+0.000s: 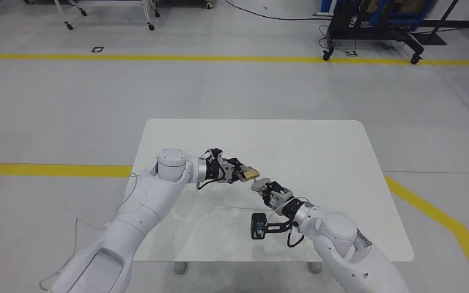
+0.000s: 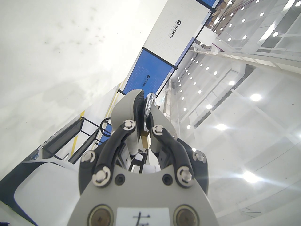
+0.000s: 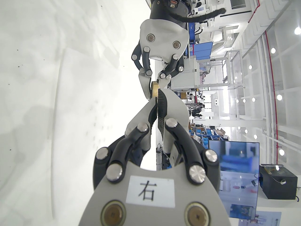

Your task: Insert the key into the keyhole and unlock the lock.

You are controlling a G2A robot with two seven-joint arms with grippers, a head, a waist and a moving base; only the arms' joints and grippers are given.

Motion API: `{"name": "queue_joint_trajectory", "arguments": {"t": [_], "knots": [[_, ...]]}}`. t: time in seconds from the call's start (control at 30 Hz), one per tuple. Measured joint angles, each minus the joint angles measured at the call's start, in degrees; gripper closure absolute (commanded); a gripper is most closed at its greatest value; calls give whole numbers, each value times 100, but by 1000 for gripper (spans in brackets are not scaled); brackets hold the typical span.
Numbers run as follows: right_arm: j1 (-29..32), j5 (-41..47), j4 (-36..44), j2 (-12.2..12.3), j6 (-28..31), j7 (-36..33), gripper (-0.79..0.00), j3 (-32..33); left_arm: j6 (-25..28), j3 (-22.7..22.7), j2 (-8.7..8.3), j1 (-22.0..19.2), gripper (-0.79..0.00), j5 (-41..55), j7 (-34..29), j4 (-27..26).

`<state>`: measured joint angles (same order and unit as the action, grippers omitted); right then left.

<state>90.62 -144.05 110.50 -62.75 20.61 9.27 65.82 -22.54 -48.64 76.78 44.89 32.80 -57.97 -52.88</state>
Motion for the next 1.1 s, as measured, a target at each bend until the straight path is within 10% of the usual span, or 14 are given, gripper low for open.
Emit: {"name": "queue_joint_trajectory", "arguments": {"t": [0.9,0.97,1.1], "knots": [[-230,254,-176,-42,59,-365,0,-102,38,-48,-24,40,0,-112,-96,-81],[-242,331,-192,-49,40,-397,-283,-95,41,-59,-24,45,0,-106,-75,-82],[-228,441,-201,-51,-2,-419,-449,-50,45,-76,-23,50,0,-85,-40,-81]]}}
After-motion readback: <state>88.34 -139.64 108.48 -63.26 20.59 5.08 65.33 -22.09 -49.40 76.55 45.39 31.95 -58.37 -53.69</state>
